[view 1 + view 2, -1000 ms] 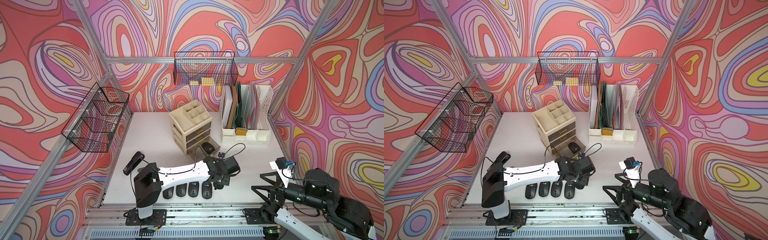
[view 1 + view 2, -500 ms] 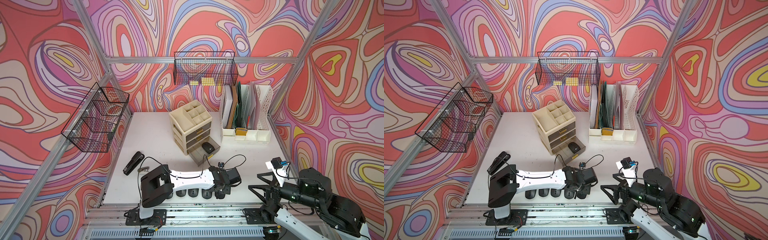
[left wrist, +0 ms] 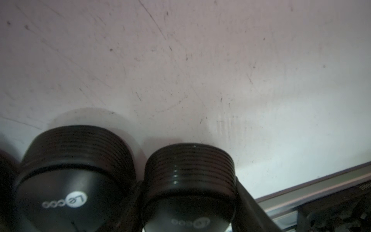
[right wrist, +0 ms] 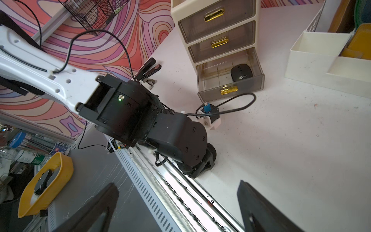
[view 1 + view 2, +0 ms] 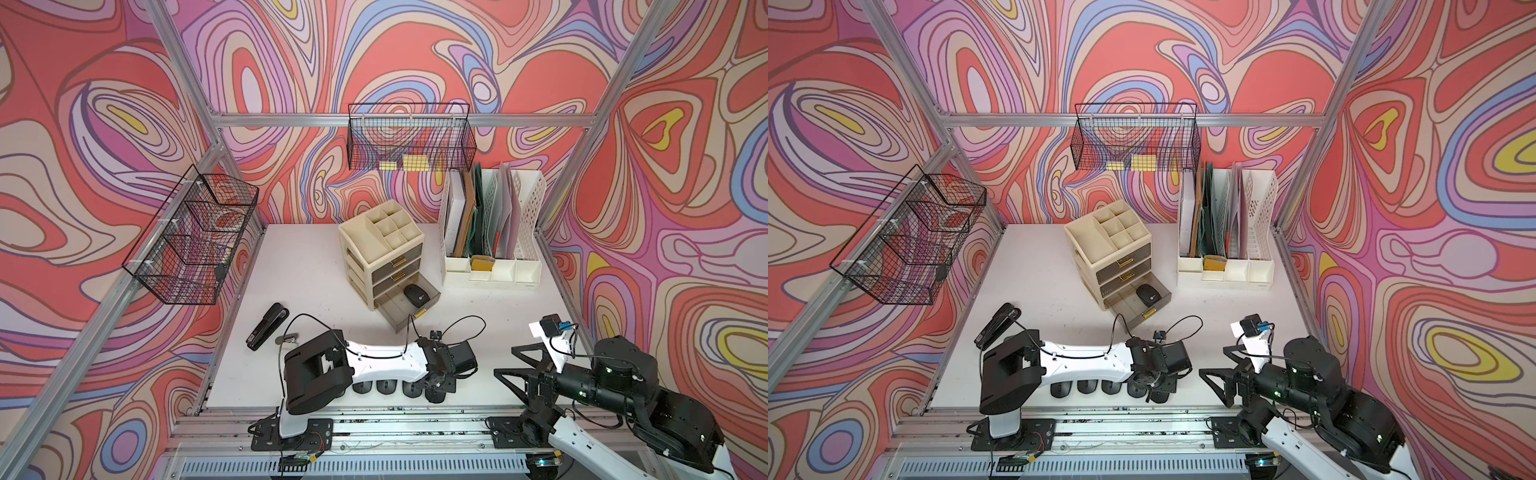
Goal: Take the mice out of the drawer
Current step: Place the mouse at the center of the board.
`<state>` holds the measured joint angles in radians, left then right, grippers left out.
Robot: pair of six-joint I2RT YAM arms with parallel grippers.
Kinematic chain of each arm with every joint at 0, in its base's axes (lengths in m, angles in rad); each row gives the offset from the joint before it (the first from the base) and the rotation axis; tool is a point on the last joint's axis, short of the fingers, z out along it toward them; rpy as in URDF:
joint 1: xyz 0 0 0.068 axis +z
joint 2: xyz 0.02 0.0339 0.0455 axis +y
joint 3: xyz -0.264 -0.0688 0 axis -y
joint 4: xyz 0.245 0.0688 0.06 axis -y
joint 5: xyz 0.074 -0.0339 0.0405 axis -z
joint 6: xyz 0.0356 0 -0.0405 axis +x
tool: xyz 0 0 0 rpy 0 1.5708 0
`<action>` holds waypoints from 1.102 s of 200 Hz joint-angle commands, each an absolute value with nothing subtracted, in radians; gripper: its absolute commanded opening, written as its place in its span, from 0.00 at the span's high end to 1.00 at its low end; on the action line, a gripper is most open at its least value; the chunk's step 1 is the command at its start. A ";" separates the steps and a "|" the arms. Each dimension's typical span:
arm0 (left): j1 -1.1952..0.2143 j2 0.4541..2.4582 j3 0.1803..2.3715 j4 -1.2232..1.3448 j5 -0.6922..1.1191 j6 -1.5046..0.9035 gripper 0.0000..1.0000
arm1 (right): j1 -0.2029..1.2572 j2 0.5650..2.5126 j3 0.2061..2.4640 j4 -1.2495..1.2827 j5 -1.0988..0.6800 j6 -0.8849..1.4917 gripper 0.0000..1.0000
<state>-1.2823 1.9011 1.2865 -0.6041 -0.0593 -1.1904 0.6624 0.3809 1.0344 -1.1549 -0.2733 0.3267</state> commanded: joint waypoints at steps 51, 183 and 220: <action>-1.270 1.921 1.275 -0.640 -0.112 -1.189 0.33 | 0.663 0.367 0.997 -1.118 -0.285 0.348 0.03; -1.263 1.924 1.340 -0.619 -0.118 -1.114 0.18 | 0.662 0.362 0.991 -1.095 -0.302 0.361 0.03; -1.263 1.891 1.448 -0.695 -0.158 -0.996 0.11 | 0.663 0.360 0.989 -1.023 -0.319 0.380 0.03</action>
<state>-1.2690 1.9339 1.3705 -0.6247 -0.1085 -1.0973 0.6624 0.3748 0.9977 -1.0985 -0.2974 0.3614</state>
